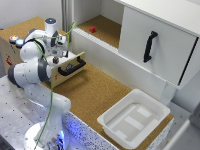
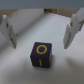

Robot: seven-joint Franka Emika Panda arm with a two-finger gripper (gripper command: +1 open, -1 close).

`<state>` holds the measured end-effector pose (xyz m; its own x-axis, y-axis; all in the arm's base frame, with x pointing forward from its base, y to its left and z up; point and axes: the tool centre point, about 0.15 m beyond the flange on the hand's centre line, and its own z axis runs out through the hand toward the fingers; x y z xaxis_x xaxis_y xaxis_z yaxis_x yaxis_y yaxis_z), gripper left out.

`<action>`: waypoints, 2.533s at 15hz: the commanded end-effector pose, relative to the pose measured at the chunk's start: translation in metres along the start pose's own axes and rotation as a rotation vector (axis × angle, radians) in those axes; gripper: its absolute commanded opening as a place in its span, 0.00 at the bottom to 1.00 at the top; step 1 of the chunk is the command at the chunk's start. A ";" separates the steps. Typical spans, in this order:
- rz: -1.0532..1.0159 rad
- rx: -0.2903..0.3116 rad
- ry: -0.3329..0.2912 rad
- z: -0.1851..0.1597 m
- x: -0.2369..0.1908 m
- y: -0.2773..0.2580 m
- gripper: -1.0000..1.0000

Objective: Place the purple block inside the left cabinet

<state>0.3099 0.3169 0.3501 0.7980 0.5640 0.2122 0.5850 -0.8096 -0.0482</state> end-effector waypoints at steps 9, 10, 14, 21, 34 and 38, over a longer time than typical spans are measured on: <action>0.015 -0.086 -0.149 0.032 0.009 0.007 0.00; 0.014 -0.089 -0.148 0.033 0.009 0.007 0.00; -0.004 -0.094 -0.150 0.032 0.009 0.002 0.00; 0.039 -0.035 0.008 -0.048 0.042 0.028 0.00; 0.398 -0.272 0.154 -0.196 0.134 0.225 0.00; 0.444 -0.292 0.183 -0.154 0.159 0.264 0.00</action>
<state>0.4929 0.1758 0.5439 0.8694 0.2119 0.4463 0.2057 -0.9766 0.0631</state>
